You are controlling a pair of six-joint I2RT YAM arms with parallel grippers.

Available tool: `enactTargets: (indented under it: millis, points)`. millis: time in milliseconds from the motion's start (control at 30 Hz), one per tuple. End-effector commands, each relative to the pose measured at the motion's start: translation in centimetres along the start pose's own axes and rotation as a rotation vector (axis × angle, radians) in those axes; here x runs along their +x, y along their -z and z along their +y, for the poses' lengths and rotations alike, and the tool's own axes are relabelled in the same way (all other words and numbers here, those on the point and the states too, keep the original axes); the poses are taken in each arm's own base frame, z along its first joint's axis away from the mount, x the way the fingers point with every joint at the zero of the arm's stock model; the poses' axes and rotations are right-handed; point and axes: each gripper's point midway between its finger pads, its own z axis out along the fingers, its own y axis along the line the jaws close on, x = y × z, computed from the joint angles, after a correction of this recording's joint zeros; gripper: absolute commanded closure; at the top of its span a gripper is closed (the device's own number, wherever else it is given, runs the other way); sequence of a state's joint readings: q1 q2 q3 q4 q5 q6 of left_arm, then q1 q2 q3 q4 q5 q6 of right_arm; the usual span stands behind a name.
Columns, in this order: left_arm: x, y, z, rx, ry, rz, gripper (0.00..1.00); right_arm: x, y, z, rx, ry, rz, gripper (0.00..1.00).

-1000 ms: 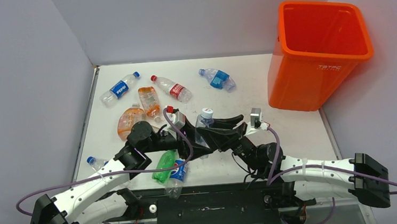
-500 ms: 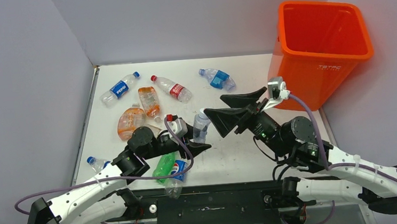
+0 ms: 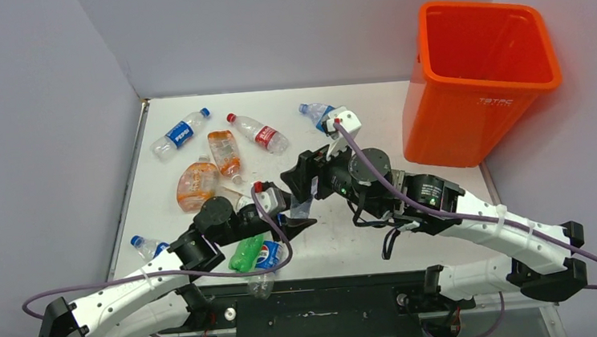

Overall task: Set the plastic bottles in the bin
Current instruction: Pick up the plastic bottle from the corner of the board.

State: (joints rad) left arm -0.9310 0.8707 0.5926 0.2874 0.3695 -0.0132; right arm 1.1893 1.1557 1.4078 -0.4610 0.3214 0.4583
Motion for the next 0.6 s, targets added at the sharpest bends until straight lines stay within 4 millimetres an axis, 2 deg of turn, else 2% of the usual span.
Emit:
enactTargets:
  millis: [0,100,300,333,467,567]
  points:
    - [-1.8,0.2,0.0,-0.012,-0.068,-0.062,0.95,-0.8,1.2,-0.5,0.025,-0.02,-0.012,0.36]
    - [-2.0,0.2,0.0,-0.017,-0.074,-0.066,0.97,-0.3,1.1,-0.6,0.031,-0.024,0.004,0.39]
    - [-2.3,0.4,0.3,-0.038,-0.079,-0.076,1.0,0.5,1.3,-1.0,0.033,-0.048,0.006,0.6]
    - [-2.3,0.4,0.3,-0.04,-0.081,-0.079,1.0,0.7,1.3,-1.0,0.034,-0.05,0.01,0.6]
    - [-2.4,0.5,0.3,-0.037,-0.08,-0.083,1.0,1.2,1.4,-1.4,0.045,-0.059,0.018,0.47]
    - [-2.5,0.4,0.2,-0.034,-0.079,-0.084,1.0,1.3,1.5,-1.6,0.053,-0.059,0.022,0.55]
